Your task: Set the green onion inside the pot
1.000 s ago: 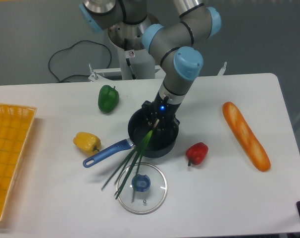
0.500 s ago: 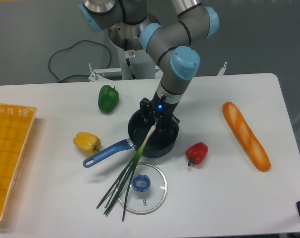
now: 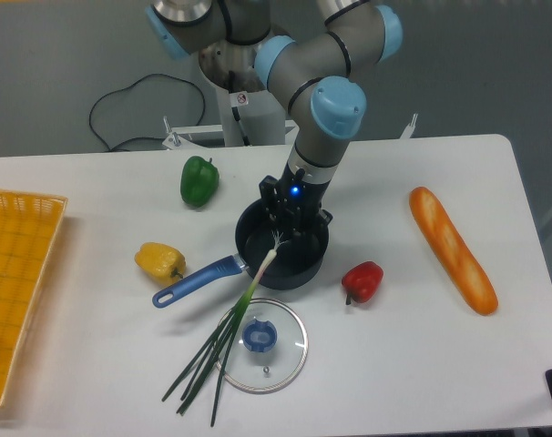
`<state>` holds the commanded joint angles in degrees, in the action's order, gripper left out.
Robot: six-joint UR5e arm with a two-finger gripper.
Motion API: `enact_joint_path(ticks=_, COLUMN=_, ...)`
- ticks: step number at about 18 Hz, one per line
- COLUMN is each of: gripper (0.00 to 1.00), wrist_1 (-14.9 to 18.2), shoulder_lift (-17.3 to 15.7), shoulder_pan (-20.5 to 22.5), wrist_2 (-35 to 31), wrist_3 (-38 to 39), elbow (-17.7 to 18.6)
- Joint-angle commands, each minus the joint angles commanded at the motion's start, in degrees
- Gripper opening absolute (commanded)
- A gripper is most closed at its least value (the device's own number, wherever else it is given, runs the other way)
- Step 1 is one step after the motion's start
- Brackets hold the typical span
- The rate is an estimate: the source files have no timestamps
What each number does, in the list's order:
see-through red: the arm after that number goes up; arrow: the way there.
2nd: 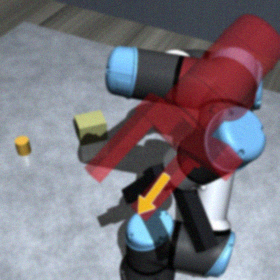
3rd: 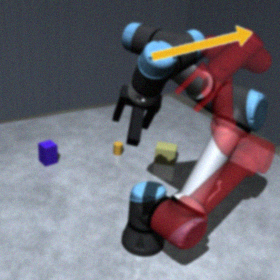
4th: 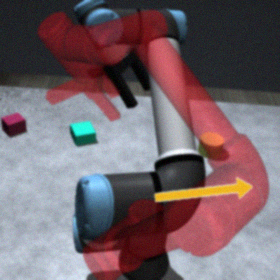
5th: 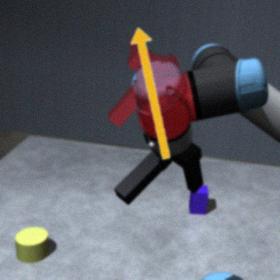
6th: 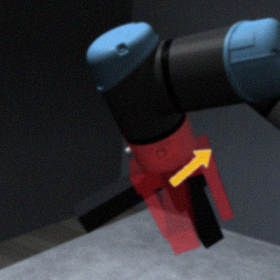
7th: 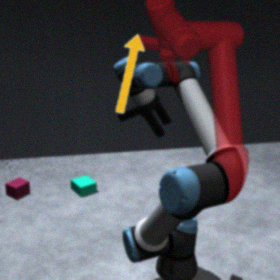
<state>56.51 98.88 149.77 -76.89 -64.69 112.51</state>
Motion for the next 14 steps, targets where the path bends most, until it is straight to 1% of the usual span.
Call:
enact_joint_path(ticks=1, gripper=0.59, wrist_1=0.0, shoulder_lift=0.1, shoulder_pan=-0.5, wrist_2=-1.0, wrist_3=0.0, elbow=-0.4)
enact_joint_path(ticks=2, gripper=0.65, wrist_1=0.0, shoulder_lift=0.0, shoulder_pan=-0.7, wrist_2=-1.6, wrist_3=0.0, elbow=-0.8)
enact_joint_path(ticks=3, gripper=0.76, wrist_1=0.2, shoulder_lift=0.0, shoulder_pan=-0.7, wrist_2=-2.6, wrist_3=0.0, elbow=-1.2)
enact_joint_path(ticks=4, gripper=0.93, wrist_1=0.4, shoulder_lift=0.1, shoulder_pan=-0.8, wrist_2=-4.1, wrist_3=-0.1, elbow=-1.9)
enact_joint_path(ticks=5, gripper=1.0, wrist_1=0.5, shoulder_lift=0.1, shoulder_pan=-1.0, wrist_2=-6.3, wrist_3=-0.1, elbow=-2.6)
enact_joint_path(ticks=7, gripper=1.0, wrist_1=0.5, shoulder_lift=0.2, shoulder_pan=-2.5, wrist_2=-12.0, wrist_3=-0.2, elbow=-4.0)
enact_joint_path(ticks=9, gripper=1.0, wrist_1=0.4, shoulder_lift=0.3, shoulder_pan=-2.8, wrist_2=-16.7, wrist_3=-0.4, elbow=-4.6)
enact_joint_path(ticks=11, gripper=1.0, wrist_1=0.5, shoulder_lift=0.4, shoulder_pan=-2.8, wrist_2=-17.3, wrist_3=-0.2, elbow=-5.7)
enact_joint_path(ticks=14, gripper=1.0, wrist_1=0.8, shoulder_lift=0.9, shoulder_pan=-2.9, wrist_2=-18.6, wrist_3=-0.3, elbow=-8.4)
